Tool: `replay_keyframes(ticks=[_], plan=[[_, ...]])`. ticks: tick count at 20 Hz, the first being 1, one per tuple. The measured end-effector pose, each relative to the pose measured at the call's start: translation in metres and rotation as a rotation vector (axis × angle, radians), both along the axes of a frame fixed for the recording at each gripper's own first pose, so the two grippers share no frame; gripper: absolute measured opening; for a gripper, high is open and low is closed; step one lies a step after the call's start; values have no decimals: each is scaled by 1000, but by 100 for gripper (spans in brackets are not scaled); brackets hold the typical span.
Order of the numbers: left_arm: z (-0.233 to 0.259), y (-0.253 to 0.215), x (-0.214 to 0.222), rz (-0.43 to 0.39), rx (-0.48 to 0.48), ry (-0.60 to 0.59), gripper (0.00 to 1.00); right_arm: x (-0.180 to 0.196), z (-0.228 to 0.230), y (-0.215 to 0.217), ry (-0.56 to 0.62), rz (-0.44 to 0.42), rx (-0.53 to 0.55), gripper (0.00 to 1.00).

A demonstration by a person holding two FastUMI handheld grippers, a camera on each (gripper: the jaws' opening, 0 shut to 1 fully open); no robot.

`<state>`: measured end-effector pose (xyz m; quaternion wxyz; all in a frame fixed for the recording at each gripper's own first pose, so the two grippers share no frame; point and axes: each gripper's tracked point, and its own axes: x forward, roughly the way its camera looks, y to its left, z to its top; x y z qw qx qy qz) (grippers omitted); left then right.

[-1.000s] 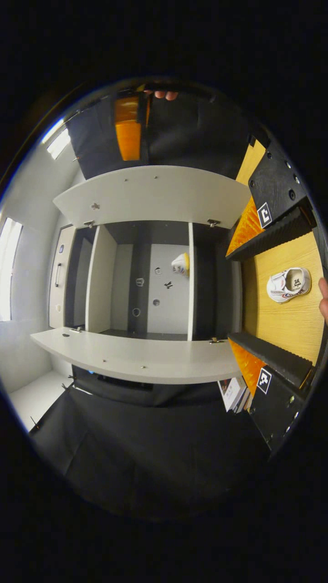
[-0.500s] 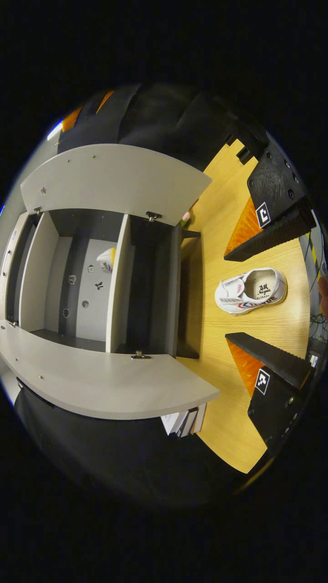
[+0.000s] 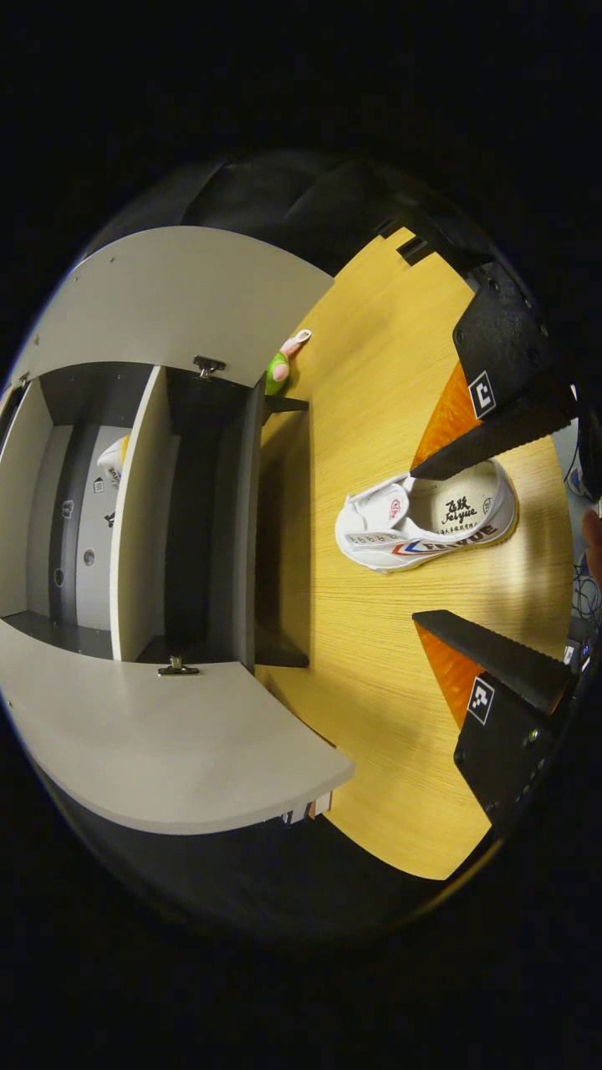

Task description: Grab one shoe with the right hand and put it into the shoe cabinet, grab the other shoe with the left hand and put it into the shoe cabinet; then close the right door with the right hand and the left door with the left hand.

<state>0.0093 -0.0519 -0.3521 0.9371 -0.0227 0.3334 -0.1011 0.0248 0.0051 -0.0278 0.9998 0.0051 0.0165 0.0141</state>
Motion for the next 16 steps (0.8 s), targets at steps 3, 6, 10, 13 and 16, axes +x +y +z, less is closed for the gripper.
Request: replay_keyframes(ticks=[3, 6, 10, 13, 16], plan=[[-16, -1, 8, 1, 6, 44, 96, 6, -6, -4, 13, -6, 5, 100], [-32, 1, 17, 4, 21, 81, 96, 12, -11, -7, 26, -9, 9, 100], [-47, 5, 30, 5, 38, 113, 96, 20, -16, -11, 37, -13, 15, 100], [-54, 4, 42, 3, 47, 121, 96, 27, -22, -12, 51, -13, 21, 100], [-62, 2, 54, -1, 49, 140, 96, 31, -28, -15, 65, -16, 25, 100]])
